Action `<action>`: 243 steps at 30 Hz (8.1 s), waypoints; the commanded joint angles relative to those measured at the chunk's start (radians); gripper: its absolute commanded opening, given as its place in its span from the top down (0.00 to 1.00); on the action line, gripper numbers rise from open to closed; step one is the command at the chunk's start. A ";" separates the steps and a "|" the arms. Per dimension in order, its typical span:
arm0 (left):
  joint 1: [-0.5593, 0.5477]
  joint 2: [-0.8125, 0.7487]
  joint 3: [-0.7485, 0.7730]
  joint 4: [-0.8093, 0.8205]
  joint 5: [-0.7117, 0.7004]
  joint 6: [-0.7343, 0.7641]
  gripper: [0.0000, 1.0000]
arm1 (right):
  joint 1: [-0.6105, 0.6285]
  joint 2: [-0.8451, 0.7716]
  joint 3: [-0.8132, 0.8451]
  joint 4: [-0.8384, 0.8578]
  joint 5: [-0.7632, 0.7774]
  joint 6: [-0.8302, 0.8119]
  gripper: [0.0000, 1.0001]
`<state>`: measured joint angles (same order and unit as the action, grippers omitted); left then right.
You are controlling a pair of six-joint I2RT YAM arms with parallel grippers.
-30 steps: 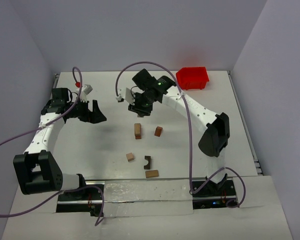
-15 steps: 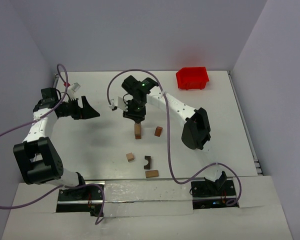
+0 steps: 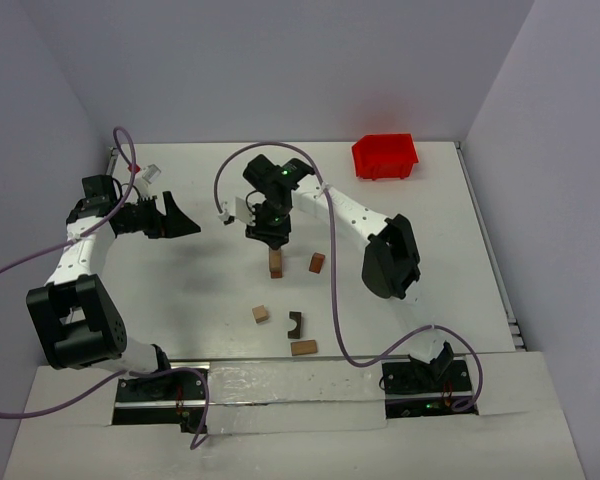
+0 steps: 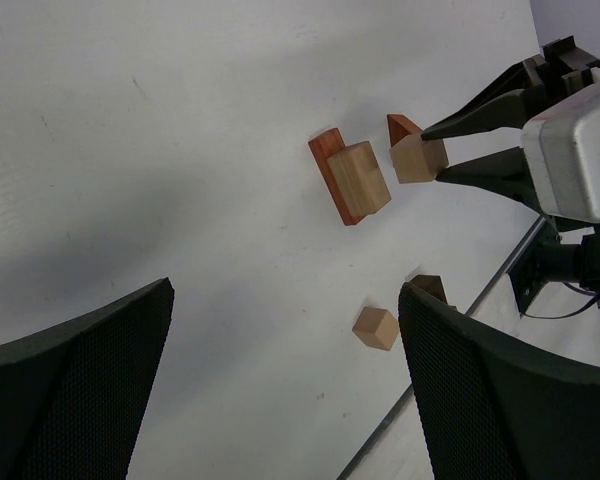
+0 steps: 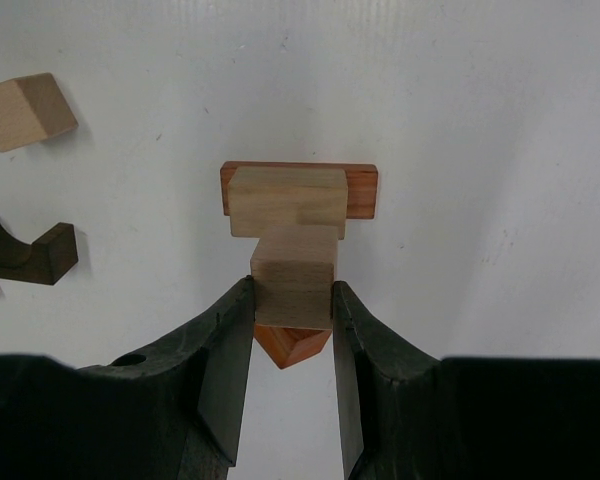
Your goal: Build the wood block tower
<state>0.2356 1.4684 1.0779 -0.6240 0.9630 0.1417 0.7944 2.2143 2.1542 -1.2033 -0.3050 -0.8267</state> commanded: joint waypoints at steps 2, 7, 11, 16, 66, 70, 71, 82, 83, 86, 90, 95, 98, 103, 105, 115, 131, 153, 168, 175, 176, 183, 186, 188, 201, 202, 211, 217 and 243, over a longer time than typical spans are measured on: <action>0.002 0.004 0.015 0.046 0.038 0.004 0.01 | 0.005 0.010 0.001 0.030 -0.011 0.014 1.00; 0.004 0.006 0.008 0.052 0.029 0.006 0.01 | 0.005 0.031 0.009 0.030 -0.009 0.021 0.98; 0.002 0.011 0.013 0.052 0.026 0.007 0.01 | 0.005 0.048 0.015 0.031 -0.009 0.025 0.97; 0.003 0.015 0.017 0.053 0.028 0.006 0.01 | 0.005 0.066 0.029 0.029 -0.014 0.034 0.97; 0.003 0.016 0.021 0.055 0.028 0.016 0.01 | 0.005 0.070 0.057 0.030 -0.008 0.047 0.94; 0.002 0.017 0.022 0.053 0.028 0.018 0.01 | 0.005 0.071 0.058 0.031 -0.006 0.049 0.93; 0.002 0.019 0.023 0.052 0.028 0.018 0.01 | 0.006 0.072 0.059 0.030 -0.006 0.048 0.93; 0.003 0.017 0.026 0.049 0.026 0.024 0.01 | 0.006 0.080 0.056 0.030 -0.009 0.049 0.91; 0.003 0.017 0.027 0.048 0.026 0.024 0.01 | 0.006 0.080 0.056 0.030 -0.009 0.050 0.91; 0.003 0.015 0.027 0.047 0.025 0.025 0.01 | 0.006 0.083 0.055 0.028 -0.011 0.050 0.90; 0.002 0.015 0.027 0.047 0.023 0.027 0.01 | 0.007 0.084 0.049 0.030 -0.009 0.047 0.89; 0.002 0.013 0.029 0.045 0.023 0.027 0.01 | 0.007 0.085 0.044 0.027 -0.009 0.042 0.84; 0.002 0.013 0.031 0.044 0.023 0.029 0.01 | 0.008 0.085 0.041 0.027 -0.008 0.041 0.77; 0.002 0.013 0.036 0.041 0.022 0.030 0.01 | 0.011 0.085 0.032 0.030 -0.003 0.041 0.69; 0.003 0.011 0.036 0.042 0.020 0.030 0.01 | 0.009 0.085 0.032 0.030 -0.002 0.041 0.67; 0.004 0.011 0.040 0.037 0.022 0.036 0.01 | 0.012 0.082 0.023 0.033 0.007 0.039 0.58; 0.003 0.007 0.045 0.034 0.016 0.042 0.01 | 0.016 0.085 0.013 0.038 0.018 0.039 0.55; 0.002 0.002 0.055 0.026 0.015 0.048 0.01 | 0.017 0.077 0.006 0.047 0.024 0.056 0.40; 0.003 -0.083 0.066 0.031 0.035 0.003 0.01 | 0.035 -0.209 0.070 0.060 -0.038 0.119 0.07; 0.019 -0.152 0.047 0.049 -0.007 -0.040 0.01 | 0.120 -0.402 -0.270 0.267 -0.003 0.348 0.11; 0.024 -0.161 0.044 0.053 -0.013 -0.047 0.01 | 0.132 -0.416 -0.308 0.287 0.010 0.378 0.13; 0.092 -0.212 0.021 0.120 -0.062 -0.131 0.01 | 0.270 -0.481 -0.613 0.451 0.261 0.831 0.52; 0.116 -0.218 0.016 0.141 -0.094 -0.183 0.01 | 0.322 -0.472 -0.719 0.472 0.224 1.039 0.58; 0.123 -0.218 0.016 0.137 -0.100 -0.183 0.01 | 0.331 -0.432 -0.735 0.462 0.195 1.085 0.58; 0.143 -0.236 -0.014 0.120 -0.128 -0.152 0.01 | 0.325 -0.206 -0.545 0.420 0.303 1.260 0.17; 0.147 -0.239 -0.018 0.119 -0.129 -0.153 0.01 | 0.319 -0.190 -0.539 0.416 0.303 1.266 0.18; 0.166 -0.227 -0.036 0.132 -0.117 -0.110 0.01 | 0.299 -0.129 -0.533 0.409 0.263 1.298 0.32; 0.168 -0.221 -0.040 0.135 -0.117 -0.108 0.01 | 0.296 -0.128 -0.538 0.407 0.246 1.318 0.72; 0.170 -0.223 -0.040 0.173 -0.128 -0.213 0.01 | -0.040 -0.441 -0.536 0.262 0.293 1.421 1.00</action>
<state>0.3965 1.2560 1.0381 -0.5016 0.8334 -0.0550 0.7400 1.7373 1.5779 -0.9071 -0.0650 0.5823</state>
